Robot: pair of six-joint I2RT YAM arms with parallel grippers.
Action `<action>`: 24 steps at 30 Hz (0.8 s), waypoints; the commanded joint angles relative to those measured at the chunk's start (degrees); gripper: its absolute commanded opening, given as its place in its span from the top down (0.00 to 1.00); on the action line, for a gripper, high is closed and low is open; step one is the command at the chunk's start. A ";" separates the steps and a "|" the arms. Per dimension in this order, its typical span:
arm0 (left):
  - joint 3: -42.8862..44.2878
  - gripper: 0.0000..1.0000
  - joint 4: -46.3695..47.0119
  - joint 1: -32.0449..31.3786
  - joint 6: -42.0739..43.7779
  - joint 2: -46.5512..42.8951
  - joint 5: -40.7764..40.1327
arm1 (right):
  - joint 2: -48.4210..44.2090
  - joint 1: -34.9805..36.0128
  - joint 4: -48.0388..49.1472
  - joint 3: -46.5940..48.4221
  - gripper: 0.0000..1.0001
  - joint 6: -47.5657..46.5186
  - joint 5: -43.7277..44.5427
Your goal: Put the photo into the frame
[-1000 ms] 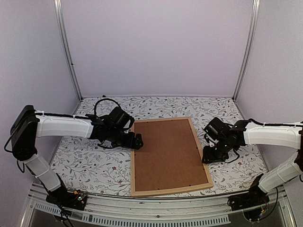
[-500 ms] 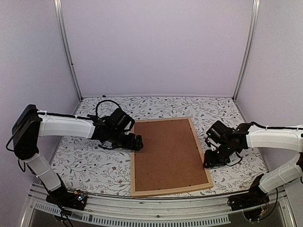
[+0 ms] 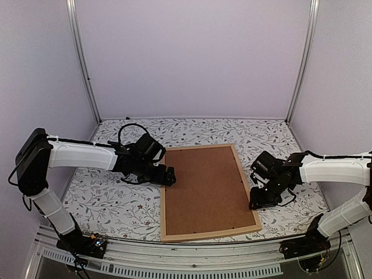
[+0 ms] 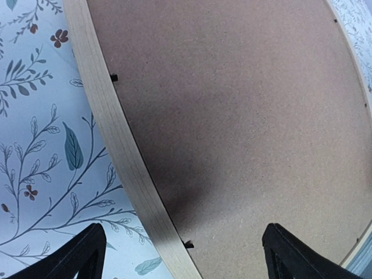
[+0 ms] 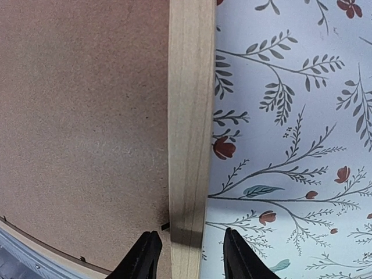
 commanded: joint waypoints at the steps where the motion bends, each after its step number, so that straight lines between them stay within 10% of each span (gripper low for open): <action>1: -0.22 0.04 0.08 -0.70 0.00 0.65 0.49 | 0.66 0.29 -0.73 -0.40 0.58 0.83 1.53; 24: -0.70 0.03 0.56 -1.55 -0.28 1.74 0.62 | 5.94 1.30 0.94 -0.31 0.59 1.17 1.71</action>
